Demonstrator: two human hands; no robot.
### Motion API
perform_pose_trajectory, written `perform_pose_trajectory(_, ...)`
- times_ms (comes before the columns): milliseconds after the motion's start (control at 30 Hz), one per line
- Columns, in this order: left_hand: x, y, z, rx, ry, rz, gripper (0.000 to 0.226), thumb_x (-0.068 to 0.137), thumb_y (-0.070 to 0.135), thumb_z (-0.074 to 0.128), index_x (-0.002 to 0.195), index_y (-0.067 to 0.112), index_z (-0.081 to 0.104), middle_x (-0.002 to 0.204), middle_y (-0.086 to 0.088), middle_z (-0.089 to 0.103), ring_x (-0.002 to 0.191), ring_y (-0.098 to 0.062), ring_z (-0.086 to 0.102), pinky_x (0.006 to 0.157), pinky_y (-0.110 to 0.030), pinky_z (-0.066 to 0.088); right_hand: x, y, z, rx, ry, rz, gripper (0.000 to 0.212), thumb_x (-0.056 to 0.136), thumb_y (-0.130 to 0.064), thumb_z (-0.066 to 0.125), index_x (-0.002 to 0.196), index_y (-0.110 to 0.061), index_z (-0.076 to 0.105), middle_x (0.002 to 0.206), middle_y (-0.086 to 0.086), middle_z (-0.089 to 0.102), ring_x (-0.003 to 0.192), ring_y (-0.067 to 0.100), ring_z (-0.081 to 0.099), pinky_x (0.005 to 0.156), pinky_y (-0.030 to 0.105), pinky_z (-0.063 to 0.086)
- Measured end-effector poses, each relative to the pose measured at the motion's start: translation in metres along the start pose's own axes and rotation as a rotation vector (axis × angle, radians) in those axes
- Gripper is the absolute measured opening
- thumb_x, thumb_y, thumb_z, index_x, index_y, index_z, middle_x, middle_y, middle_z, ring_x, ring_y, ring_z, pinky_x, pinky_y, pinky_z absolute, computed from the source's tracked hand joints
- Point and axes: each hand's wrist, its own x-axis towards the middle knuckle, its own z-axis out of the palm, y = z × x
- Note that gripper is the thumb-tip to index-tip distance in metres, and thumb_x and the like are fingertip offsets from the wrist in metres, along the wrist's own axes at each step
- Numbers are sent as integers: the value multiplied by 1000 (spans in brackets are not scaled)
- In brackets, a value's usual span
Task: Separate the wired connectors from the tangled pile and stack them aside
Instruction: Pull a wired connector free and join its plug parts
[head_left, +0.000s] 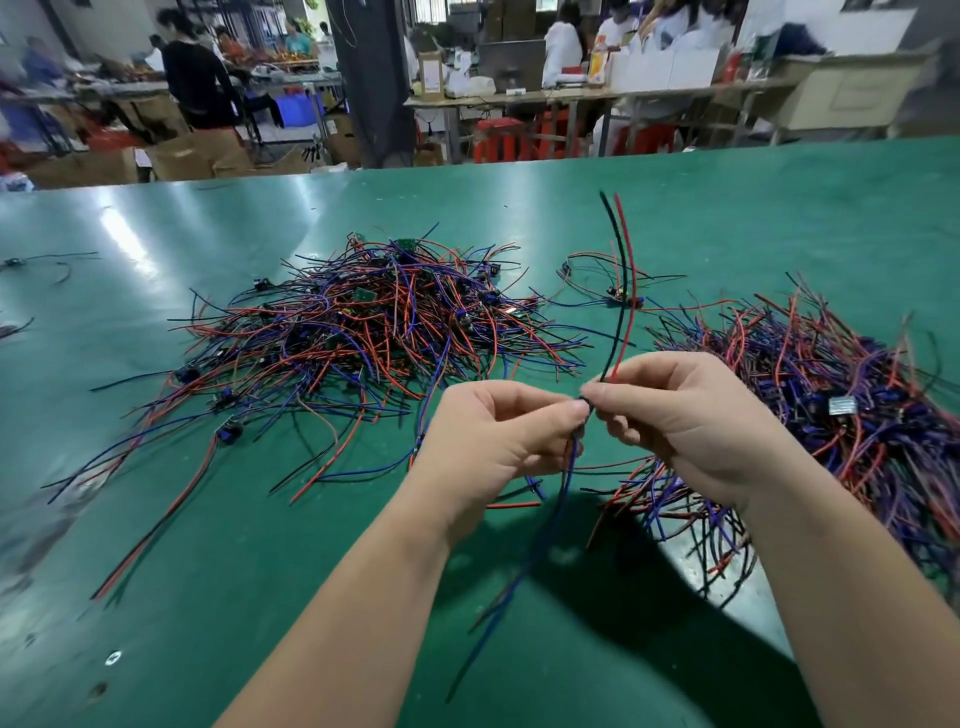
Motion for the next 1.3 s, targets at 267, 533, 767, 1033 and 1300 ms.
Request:
perform_pose_trajectory(267,-3,-4,-2,206,-229,-229,17,79,5,74,62,11,72,63,-8,66,54,-13,64,54,-23,56,6,-12,-33,294,379,-138,14,73,-9,71,59,-13,69,52,-2,62,46,7,53,47,15,43)
perform_pose_trajectory(533,2,-3,-5,76,-69,-178,12,77,14,75,74,8,66,66,-8,68,57,-13,66,55,-22,55,13,-7,-31,439,499,-115,7,94,-17,57,87,-16,55,67,2,62,58,13,57,56,20,47)
perform_pose_trajectory(767,7,-6,-7,-42,3,-120,23,68,29,71,78,8,67,70,-5,72,59,-11,68,53,-21,55,-2,6,2,-453,-98,-273,24,67,-9,83,85,-22,72,84,1,74,69,10,65,68,23,54)
perform_pose_trajectory(1033,15,-19,-34,1315,288,226,27,92,46,53,89,25,70,88,7,66,88,-13,59,83,-31,45,14,-4,-59,-463,613,-196,18,74,-7,73,91,-14,74,74,1,72,61,8,65,65,27,56)
perform_pose_trajectory(1300,8,-14,-45,1354,-27,-73,44,57,65,77,84,35,62,91,20,63,92,-3,56,87,-31,36,10,-7,-73,-912,777,-117,39,76,-26,63,114,-26,67,106,15,62,79,23,51,88,38,46)
